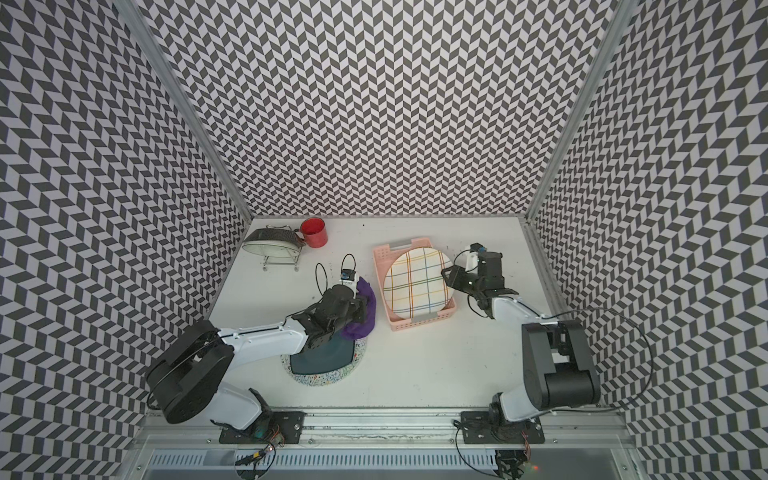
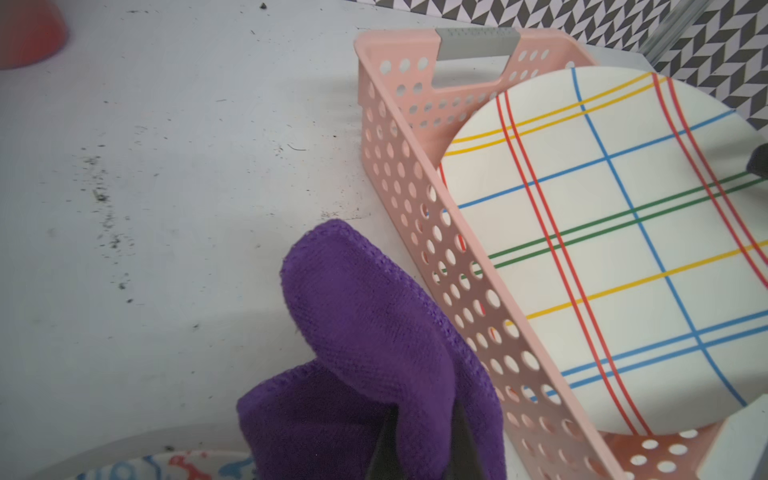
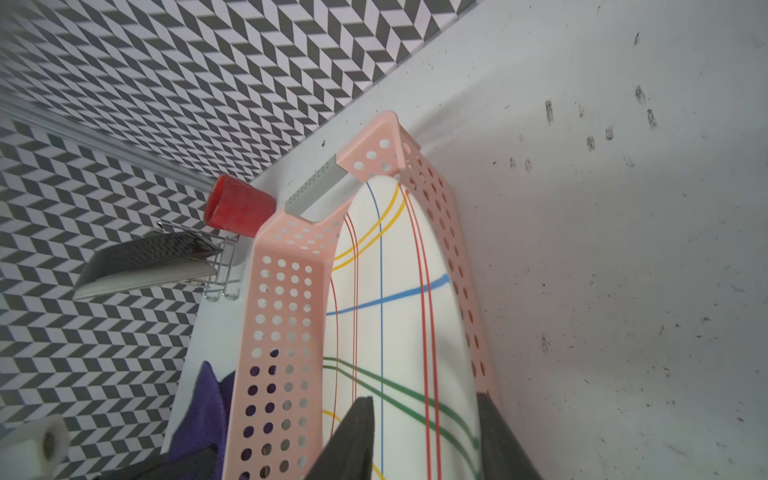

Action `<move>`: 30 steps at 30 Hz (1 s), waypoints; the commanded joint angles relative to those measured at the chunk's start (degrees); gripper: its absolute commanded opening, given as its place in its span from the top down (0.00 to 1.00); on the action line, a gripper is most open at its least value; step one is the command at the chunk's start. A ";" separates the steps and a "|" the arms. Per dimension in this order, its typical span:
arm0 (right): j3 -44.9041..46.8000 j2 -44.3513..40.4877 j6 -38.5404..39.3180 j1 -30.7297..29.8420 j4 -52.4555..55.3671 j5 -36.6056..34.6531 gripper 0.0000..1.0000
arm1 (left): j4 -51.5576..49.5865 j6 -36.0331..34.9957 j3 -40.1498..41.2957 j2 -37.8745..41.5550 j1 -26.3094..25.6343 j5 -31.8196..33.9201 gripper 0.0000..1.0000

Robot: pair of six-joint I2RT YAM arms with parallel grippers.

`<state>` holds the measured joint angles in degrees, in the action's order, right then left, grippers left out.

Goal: Wipe the wet plate dry
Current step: Pick up the plate from the bin.

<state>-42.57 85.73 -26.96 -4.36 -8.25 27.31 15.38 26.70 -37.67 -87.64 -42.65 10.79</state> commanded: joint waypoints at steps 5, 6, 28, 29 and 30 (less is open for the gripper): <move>2.69 -6.32 -1.38 -0.07 -8.85 7.91 0.64 | 11.42 1.75 -1.25 -7.32 -0.84 -7.95 1.00; 3.14 -5.88 -1.97 -0.19 -9.75 8.77 0.63 | 11.92 1.97 -1.45 -7.85 -0.98 -8.23 1.00; 10.33 -19.32 -14.55 -3.88 -19.69 5.29 1.00 | -3.96 -1.10 2.29 31.40 -0.24 -1.00 1.00; 11.21 -21.39 -15.79 -5.50 -20.08 5.25 1.00 | -5.16 -1.57 1.16 32.75 -0.45 -0.15 1.00; 12.36 -23.76 -16.89 -7.96 -21.03 4.78 1.00 | -6.08 -2.21 0.10 33.40 -0.67 0.97 1.00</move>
<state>-31.53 67.09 -38.92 -8.12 -20.82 30.81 14.48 26.81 -34.94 -55.81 -42.83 8.84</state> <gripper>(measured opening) 0.090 0.093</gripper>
